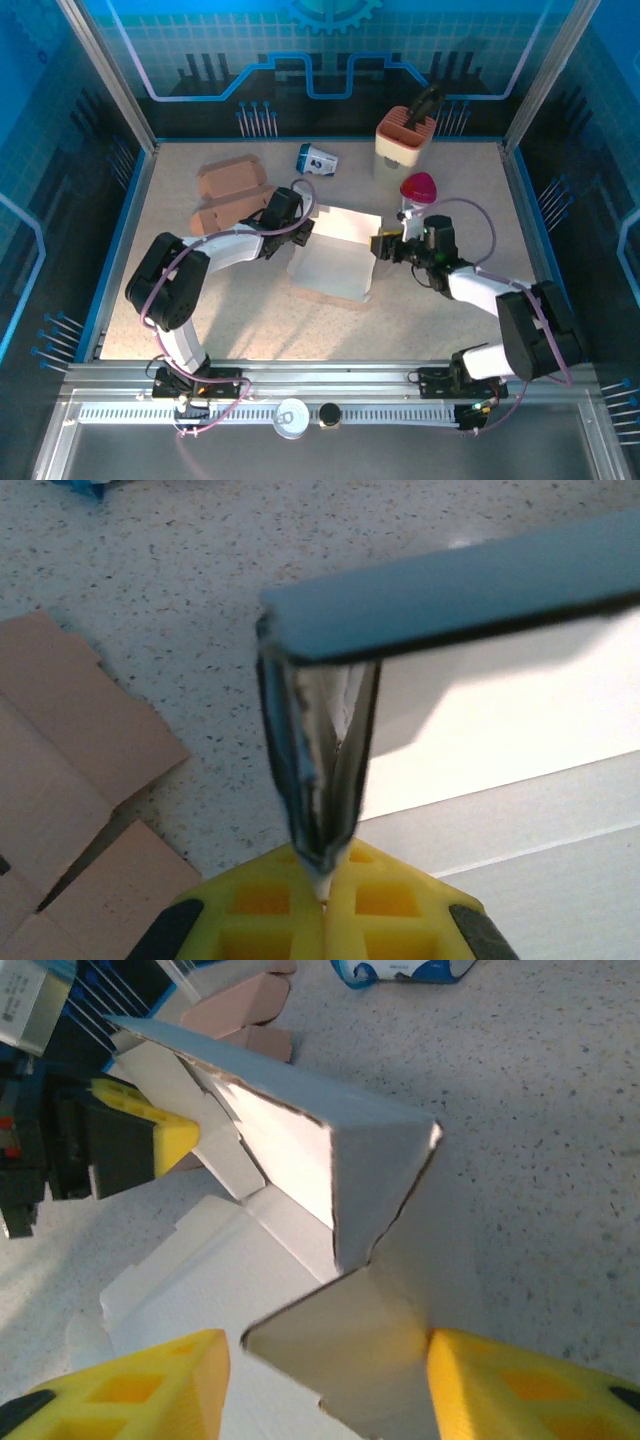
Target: Fold the paper box
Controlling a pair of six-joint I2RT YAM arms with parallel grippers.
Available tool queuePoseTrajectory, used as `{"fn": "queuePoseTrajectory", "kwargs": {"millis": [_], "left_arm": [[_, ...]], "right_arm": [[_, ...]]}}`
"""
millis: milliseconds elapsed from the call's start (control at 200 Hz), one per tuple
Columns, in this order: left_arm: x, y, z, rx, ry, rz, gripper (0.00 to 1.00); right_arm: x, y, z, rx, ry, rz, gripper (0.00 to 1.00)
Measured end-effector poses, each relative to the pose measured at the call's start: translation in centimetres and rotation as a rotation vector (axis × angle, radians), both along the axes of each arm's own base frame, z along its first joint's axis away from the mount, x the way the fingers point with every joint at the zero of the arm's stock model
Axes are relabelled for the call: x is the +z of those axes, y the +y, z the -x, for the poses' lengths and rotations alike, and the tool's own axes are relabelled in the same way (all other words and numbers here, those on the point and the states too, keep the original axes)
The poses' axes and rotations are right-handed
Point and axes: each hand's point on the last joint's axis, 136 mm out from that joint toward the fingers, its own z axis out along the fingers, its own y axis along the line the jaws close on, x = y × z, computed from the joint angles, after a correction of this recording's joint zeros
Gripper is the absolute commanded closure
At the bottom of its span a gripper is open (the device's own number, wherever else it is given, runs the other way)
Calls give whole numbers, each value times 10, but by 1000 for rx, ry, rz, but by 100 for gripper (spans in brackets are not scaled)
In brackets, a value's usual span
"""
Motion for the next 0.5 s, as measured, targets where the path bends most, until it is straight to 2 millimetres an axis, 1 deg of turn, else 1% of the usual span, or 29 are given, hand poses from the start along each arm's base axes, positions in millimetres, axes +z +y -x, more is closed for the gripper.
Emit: {"fn": "queuePoseTrajectory", "kwargs": {"millis": [95,175,255,355,410,500], "left_arm": [[1,-5,9,-36,17,31,100],[1,-7,21,-66,36,54,100],[1,-10,27,-93,53,71,100],[1,-15,31,-123,69,84,100],[2,-18,32,-149,78,84,100],[6,-23,33,-190,85,88,100]], "right_arm": [[-5,-10,20,-34,30,-57,38],[3,-16,34,-53,17,-105,34],[27,-16,46,-48,-46,-158,30],[66,-18,60,-40,-147,-200,27],[81,-22,68,-45,-188,-207,31],[87,-29,77,-66,-210,-188,41]]}}
